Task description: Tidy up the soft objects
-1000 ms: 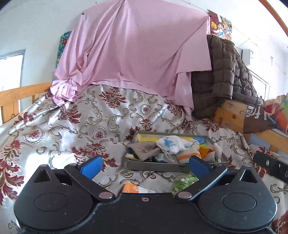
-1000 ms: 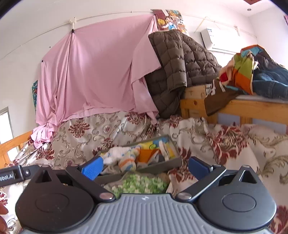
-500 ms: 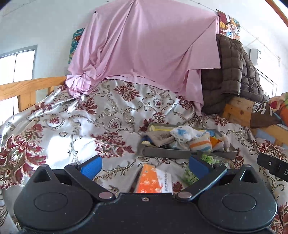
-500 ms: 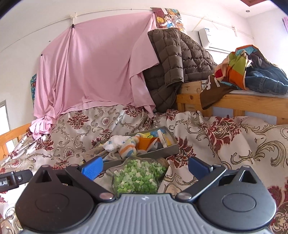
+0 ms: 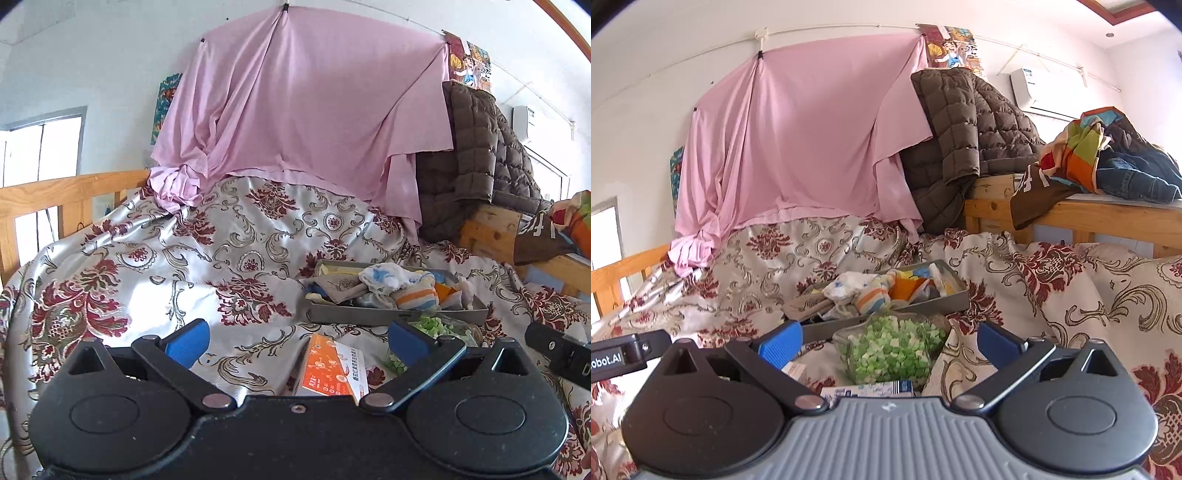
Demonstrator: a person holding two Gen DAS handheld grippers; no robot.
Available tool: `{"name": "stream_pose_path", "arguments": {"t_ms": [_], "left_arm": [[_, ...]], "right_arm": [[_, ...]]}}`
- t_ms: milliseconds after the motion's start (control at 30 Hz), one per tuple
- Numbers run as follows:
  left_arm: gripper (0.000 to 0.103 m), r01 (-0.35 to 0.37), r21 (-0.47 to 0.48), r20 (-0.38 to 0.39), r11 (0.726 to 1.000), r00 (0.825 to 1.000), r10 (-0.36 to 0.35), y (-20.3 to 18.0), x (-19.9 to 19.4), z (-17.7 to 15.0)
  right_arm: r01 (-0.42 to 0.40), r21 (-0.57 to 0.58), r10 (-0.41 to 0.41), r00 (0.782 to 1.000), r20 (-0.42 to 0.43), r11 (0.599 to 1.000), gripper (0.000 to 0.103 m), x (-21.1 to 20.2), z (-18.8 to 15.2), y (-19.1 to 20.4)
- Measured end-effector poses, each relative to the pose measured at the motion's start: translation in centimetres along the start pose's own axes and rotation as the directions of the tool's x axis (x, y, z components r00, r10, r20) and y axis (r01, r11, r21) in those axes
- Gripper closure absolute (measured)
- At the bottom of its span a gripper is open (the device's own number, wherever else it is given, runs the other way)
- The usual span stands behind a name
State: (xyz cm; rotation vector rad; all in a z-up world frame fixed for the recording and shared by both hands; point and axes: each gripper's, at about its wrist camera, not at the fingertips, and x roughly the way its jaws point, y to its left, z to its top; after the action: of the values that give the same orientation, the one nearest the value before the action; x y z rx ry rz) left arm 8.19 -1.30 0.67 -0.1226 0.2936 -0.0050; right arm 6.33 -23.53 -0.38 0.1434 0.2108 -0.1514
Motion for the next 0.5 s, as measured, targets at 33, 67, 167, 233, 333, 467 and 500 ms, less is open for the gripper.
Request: {"name": "stream_pose_path", "arguments": {"t_ms": [33,67,167,233,333,467,500], "left_arm": [[0.001,0.000,0.003,0.003,1.000,1.000,0.000,0.0,-0.2,-0.1],[0.001,0.000,0.006,0.005,1.000,1.000,0.000,-0.1,-0.4,-0.3],[0.001,-0.005,0.015,0.002,1.000,1.000,0.005,-0.3,-0.7,-0.8],[0.001,-0.013,0.019,-0.002,1.000,1.000,0.013,-0.4,-0.9,-1.1],[0.001,-0.031,0.017,-0.014,0.999,0.999,0.031,-0.3,-1.1,-1.4],[0.001,-0.045,0.017,-0.031,0.999,0.998,0.046,-0.3,-1.6,-1.9],[0.001,-0.050,0.020,-0.037,0.999,0.998,0.051,-0.3,-1.7,-2.0]], "right_arm": [[0.009,-0.012,-0.009,1.000,0.002,1.000,0.000,-0.1,-0.1,0.2],[0.016,-0.020,-0.016,1.000,0.004,1.000,0.000,-0.2,-0.2,0.4],[0.014,-0.026,-0.014,1.000,-0.005,1.000,0.000,-0.5,-0.5,0.5],[0.012,-0.026,-0.012,1.000,-0.016,1.000,0.000,-0.6,-0.7,0.6],[0.008,-0.031,-0.008,1.000,-0.027,0.999,0.000,-1.0,-1.0,0.7],[0.014,-0.041,-0.016,0.999,-0.038,0.999,0.000,-1.5,-1.3,1.0],[0.016,-0.042,-0.017,0.999,-0.042,0.999,0.000,-1.6,-1.3,1.0]]}}
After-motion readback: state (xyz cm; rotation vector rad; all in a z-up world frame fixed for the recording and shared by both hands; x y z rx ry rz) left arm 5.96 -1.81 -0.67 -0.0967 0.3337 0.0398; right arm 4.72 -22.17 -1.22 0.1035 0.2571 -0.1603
